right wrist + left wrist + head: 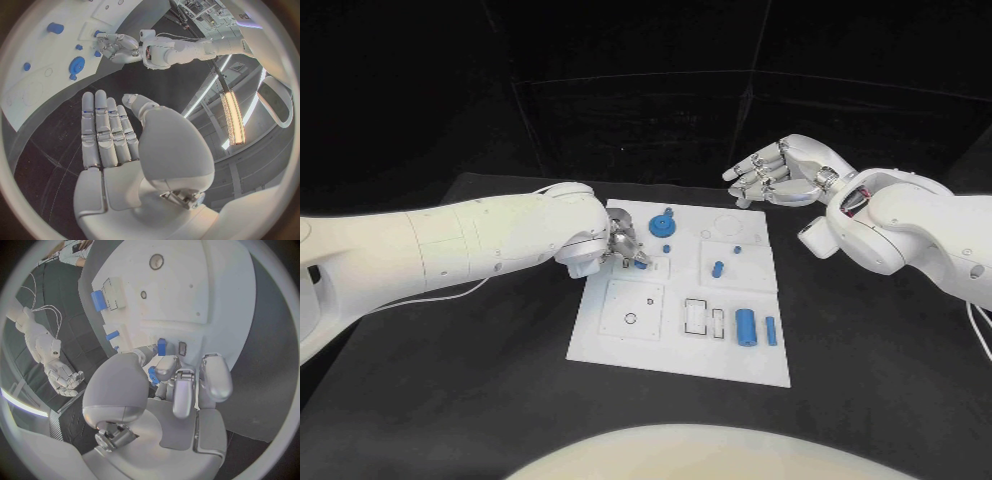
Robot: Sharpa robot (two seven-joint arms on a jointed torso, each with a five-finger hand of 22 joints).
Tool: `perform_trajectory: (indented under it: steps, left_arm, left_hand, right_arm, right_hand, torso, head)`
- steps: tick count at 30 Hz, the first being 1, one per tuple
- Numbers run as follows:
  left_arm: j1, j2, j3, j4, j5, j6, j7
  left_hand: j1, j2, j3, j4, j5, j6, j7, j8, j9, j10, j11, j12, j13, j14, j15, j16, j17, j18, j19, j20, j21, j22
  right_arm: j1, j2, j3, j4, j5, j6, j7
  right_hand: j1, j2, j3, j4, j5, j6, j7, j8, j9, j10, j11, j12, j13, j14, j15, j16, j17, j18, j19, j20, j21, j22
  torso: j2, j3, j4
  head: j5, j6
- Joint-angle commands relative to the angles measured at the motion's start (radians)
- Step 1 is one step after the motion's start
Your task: Assemble the parts on the task board
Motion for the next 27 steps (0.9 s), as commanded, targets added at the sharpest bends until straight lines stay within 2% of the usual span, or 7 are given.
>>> perform_trajectory:
  steps: [1,8,16,22,27]
  left_arm:
    - [-0.004,0.002,-0.004,-0.003,-0.012,0.049,-0.025]
    - [-0.004,0.012,-0.004,-0.011,-0.012,0.065,-0.028]
    - [-0.003,0.028,-0.003,-0.032,-0.012,0.079,-0.035]
    - [-0.003,0.040,-0.003,-0.051,-0.012,0.081,-0.037]
    - [-0.002,0.049,-0.003,-0.057,-0.012,0.085,-0.037]
  left_hand:
    - [-0.016,-0.005,0.166,-0.158,0.000,0.003,-0.009,0.006,0.004,0.011,-0.003,-0.002,0.003,0.102,-0.004,0.003,0.263,-0.018,0.004,0.000,0.007,0.004]
    - [-0.066,-0.017,0.147,-0.133,-0.005,0.022,-0.025,0.016,0.013,0.020,-0.014,0.006,0.012,0.102,-0.012,0.003,0.263,-0.020,0.009,-0.006,0.011,0.013]
    - [-0.130,-0.022,0.068,-0.082,-0.008,0.049,-0.033,0.017,0.017,0.024,-0.021,0.012,0.021,0.102,-0.019,0.003,0.263,-0.022,0.014,-0.013,0.014,0.021]
    - [-0.143,-0.017,0.032,-0.065,-0.009,0.055,-0.034,0.015,0.020,0.024,-0.022,0.012,0.022,0.102,-0.020,0.003,0.263,-0.022,0.014,-0.016,0.013,0.022]
    - [-0.146,-0.013,0.020,-0.058,-0.009,0.059,-0.035,0.016,0.021,0.024,-0.022,0.012,0.023,0.102,-0.021,0.003,0.263,-0.022,0.016,-0.016,0.014,0.025]
  right_arm:
    - [0.002,0.001,0.001,0.001,-0.001,0.007,0.008]
    - [0.002,0.001,0.001,0.001,-0.001,0.007,0.008]
    - [0.002,0.000,0.001,0.003,-0.001,0.007,0.007]
    - [0.002,0.002,0.001,0.004,-0.001,0.007,0.008]
    - [0.002,0.003,0.001,0.004,-0.001,0.007,0.008]
  right_hand:
    - [-0.007,-0.001,-0.006,0.000,-0.004,0.003,0.001,0.004,0.000,-0.007,0.004,0.004,-0.002,0.005,0.001,0.000,-0.001,0.014,-0.008,0.001,-0.005,-0.001]
    - [-0.007,-0.001,-0.006,0.000,-0.004,0.003,0.001,0.004,0.000,-0.007,0.004,0.004,-0.002,0.005,0.001,0.000,-0.001,0.014,-0.008,0.001,-0.005,-0.001]
    - [-0.006,-0.001,-0.005,-0.001,-0.004,0.003,0.001,0.005,0.000,-0.007,0.003,0.004,-0.002,0.005,0.001,0.000,-0.003,0.015,-0.008,0.001,-0.005,-0.001]
    - [-0.006,-0.001,-0.005,-0.002,-0.004,0.003,0.001,0.005,0.000,-0.007,0.003,0.004,-0.002,0.005,0.001,0.000,-0.004,0.015,-0.008,0.001,-0.006,-0.002]
    - [-0.006,-0.001,-0.005,-0.002,-0.004,0.003,0.001,0.005,0.000,-0.007,0.003,0.004,-0.002,0.005,0.001,0.000,-0.004,0.015,-0.008,0.001,-0.006,-0.002]
  torso:
    - [0.000,0.0002,-0.0004]
    - [0.000,0.0001,-0.0006]
    - [0.000,0.0007,-0.0003]
    - [0.000,0.0017,-0.0003]
    - [0.000,0.0011,-0.0006]
  head:
    - [-0.002,-0.002]
    - [-0.003,-0.003]
    - [-0.006,-0.003]
    - [-0.008,-0.004]
    - [-0.009,-0.006]
